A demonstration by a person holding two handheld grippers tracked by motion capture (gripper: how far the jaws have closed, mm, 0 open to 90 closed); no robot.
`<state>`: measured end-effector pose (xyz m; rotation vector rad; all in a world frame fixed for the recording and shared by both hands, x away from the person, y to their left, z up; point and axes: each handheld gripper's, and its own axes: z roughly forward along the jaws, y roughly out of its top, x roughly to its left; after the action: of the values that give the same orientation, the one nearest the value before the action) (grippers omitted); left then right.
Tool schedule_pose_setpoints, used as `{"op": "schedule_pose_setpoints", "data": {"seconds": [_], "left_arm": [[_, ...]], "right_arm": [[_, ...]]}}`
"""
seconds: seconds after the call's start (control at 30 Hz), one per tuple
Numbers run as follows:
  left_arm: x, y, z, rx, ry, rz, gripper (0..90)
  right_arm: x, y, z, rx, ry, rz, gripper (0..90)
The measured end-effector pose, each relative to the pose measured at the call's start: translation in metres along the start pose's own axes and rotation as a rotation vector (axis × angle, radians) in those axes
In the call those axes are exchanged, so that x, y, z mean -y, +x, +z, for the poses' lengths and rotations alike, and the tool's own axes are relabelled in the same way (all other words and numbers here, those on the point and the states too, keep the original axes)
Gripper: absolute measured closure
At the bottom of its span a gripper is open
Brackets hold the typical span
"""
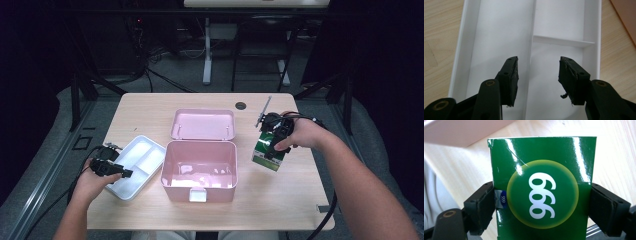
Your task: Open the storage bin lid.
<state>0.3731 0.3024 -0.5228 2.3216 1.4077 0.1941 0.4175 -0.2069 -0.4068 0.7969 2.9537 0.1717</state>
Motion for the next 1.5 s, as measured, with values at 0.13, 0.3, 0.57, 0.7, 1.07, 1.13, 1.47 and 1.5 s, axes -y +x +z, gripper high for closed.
{"op": "schedule_pose_setpoints", "data": {"seconds": [0.13,0.3,0.57,0.7,1.07,1.13,1.47,1.5], "left_arm": [[0.0,0.0,0.0,0.0,0.0,-0.001,50.1],[0.0,0.0,0.0,0.0,0.001,0.002,50.1],[0.0,-0.001,0.001,0.0,0.002,0.003,50.0],[-0.001,-0.001,0.001,0.001,0.004,0.005,50.0],[0.0,-0.001,-0.001,-0.001,-0.002,0.003,50.0],[0.0,-0.001,0.0,0.0,-0.001,0.004,50.0],[0.0,0.0,-0.001,0.001,-0.002,0.001,49.8],[0.0,0.001,-0.001,0.001,-0.002,-0.001,49.8]], "right_arm": [[-0.006,0.008,-0.006,-0.009,0.017,-0.093,15.6],[-0.012,0.016,-0.014,-0.009,0.011,-0.152,15.6],[-0.018,0.023,-0.028,-0.015,-0.002,-0.185,15.6],[-0.021,0.027,-0.037,-0.02,-0.001,-0.201,15.7],[-0.033,0.044,-0.061,-0.02,-0.02,-0.251,15.7],[-0.036,0.047,-0.063,-0.02,-0.021,-0.263,15.7],[-0.066,0.069,-0.065,-0.043,-0.049,-0.311,15.7],[-0.071,0.072,-0.064,-0.047,-0.047,-0.317,15.7]]}}
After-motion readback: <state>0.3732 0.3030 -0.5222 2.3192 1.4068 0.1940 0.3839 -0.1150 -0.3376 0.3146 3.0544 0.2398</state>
